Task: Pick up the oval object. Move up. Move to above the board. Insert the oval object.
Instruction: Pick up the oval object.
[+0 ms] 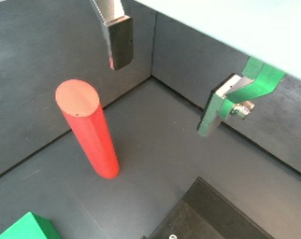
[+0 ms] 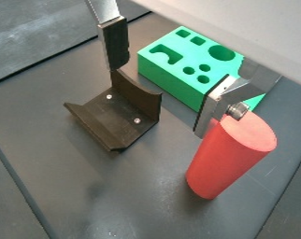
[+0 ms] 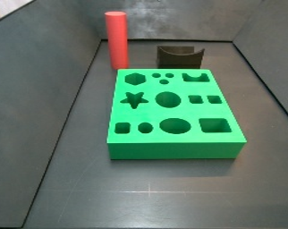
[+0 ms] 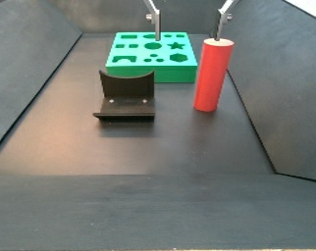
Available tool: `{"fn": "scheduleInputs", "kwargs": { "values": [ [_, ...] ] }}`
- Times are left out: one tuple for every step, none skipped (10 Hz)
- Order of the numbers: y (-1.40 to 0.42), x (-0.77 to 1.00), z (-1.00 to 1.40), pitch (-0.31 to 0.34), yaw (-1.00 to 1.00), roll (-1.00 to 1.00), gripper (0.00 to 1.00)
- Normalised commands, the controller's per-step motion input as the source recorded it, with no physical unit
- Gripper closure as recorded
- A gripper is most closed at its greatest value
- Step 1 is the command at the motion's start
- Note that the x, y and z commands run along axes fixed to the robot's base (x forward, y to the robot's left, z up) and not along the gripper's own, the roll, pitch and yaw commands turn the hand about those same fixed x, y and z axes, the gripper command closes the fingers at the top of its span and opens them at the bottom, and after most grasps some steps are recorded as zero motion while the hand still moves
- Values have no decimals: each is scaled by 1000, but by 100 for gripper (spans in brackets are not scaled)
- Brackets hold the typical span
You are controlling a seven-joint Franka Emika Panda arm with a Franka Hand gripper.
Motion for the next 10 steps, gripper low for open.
{"fn": "scheduleInputs", "kwargs": {
  "values": [
    [0,-146,-9,-60,-43,0,0],
    [0,-71,0,-44,-11,0,0],
    [0,-220,-34,-94,-66,0,0],
    [0,-203,-43,-83,-66,0,0],
    [0,-354,-71,-121,-143,0,0],
    [17,-371,-83,-131,-163,0,0],
    [0,-246,-40,-83,-140,0,0],
    [0,-220,-40,-87,-134,0,0],
    [0,-266,-83,-109,-157,0,0],
    [0,-409,-143,-146,-237,0,0]
  ]
}}
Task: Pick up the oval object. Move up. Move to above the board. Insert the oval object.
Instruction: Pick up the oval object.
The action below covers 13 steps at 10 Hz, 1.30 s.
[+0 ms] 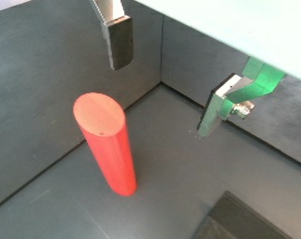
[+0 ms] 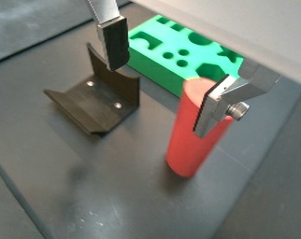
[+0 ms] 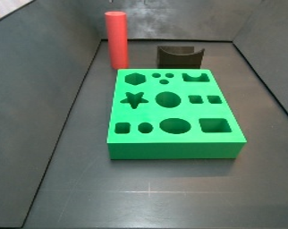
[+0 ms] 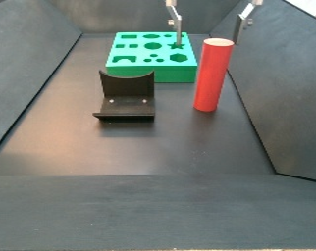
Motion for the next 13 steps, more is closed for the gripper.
{"fn": "scheduleInputs", "kwargs": {
  "values": [
    [17,-409,-154,-131,-206,0,0],
    [31,-300,-177,-93,-123,20,0],
    [3,-274,-151,-134,-111,0,0],
    [0,-109,-151,-143,0,0,0],
    [-14,-54,-180,-164,0,-1,0],
    [-14,-80,-186,-170,0,-1,0],
    [0,-134,-223,-176,0,0,0],
    [0,-154,-226,-151,0,0,0],
    [-71,-77,-137,-129,0,0,0],
    [-157,0,-66,-123,0,0,0],
    [-180,0,-69,-136,0,0,0],
    [-200,0,-43,-160,0,-13,0],
    [-157,0,-43,-177,0,-29,0]
  ]
}}
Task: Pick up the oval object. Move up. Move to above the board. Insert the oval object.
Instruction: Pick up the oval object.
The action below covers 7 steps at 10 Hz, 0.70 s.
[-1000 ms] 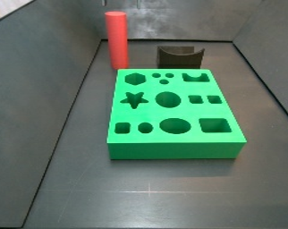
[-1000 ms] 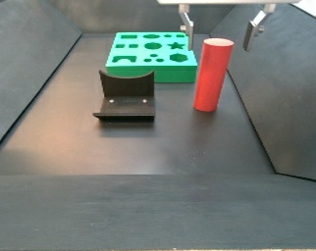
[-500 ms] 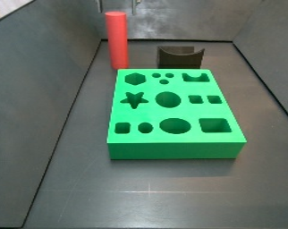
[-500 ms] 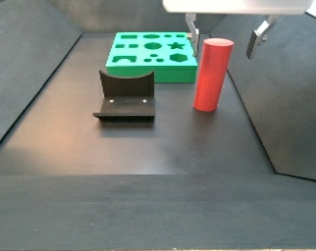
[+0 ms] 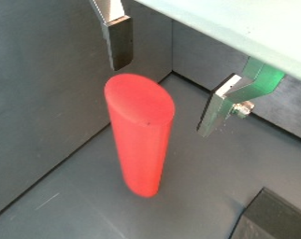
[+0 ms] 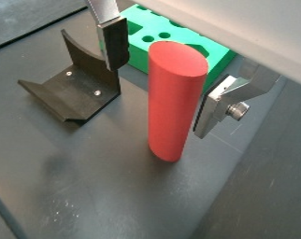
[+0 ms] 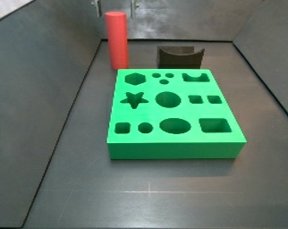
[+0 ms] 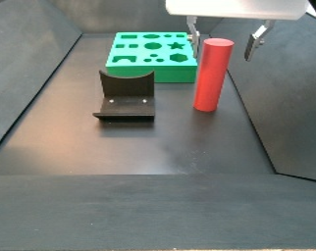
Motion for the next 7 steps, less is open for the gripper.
{"fn": "scheduleInputs", "kwargs": {
  "values": [
    [-114,0,-154,-210,0,-34,0],
    [-149,0,-177,-209,0,-29,0],
    [-154,0,-180,-200,0,-16,0],
    [-166,0,-183,-196,0,-10,0],
    [-154,0,-166,-201,0,-14,0],
    [-143,0,-169,-204,0,-17,0],
    [-114,0,-231,-219,0,-16,0]
  ]
}}
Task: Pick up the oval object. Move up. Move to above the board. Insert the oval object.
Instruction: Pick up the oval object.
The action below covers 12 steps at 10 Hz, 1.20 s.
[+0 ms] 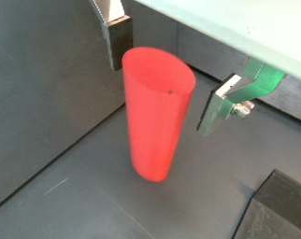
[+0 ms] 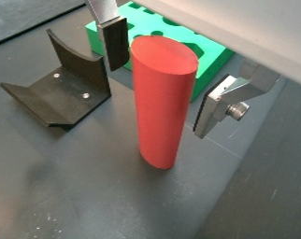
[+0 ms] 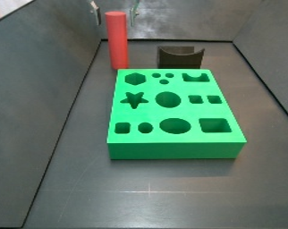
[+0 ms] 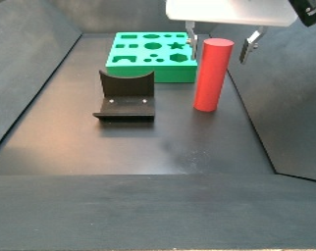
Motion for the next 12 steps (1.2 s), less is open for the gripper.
{"fn": "scheduleInputs", "kwargs": {
  "values": [
    [-71,-20,-277,-220,0,0,0],
    [-37,-29,-209,-184,0,0,0],
    [0,-31,0,-43,0,0,0],
    [-3,-17,0,-29,0,0,0],
    [-49,0,0,-26,0,11,0],
    [-143,0,-80,-51,0,0,0],
    [-183,-43,-71,-47,0,77,0],
    [71,0,-29,0,0,0,0],
    [0,23,-106,0,74,9,0],
    [0,6,-51,0,60,-26,0],
    [0,0,-71,0,0,0,0],
    [43,0,-31,0,0,0,0]
  ]
}}
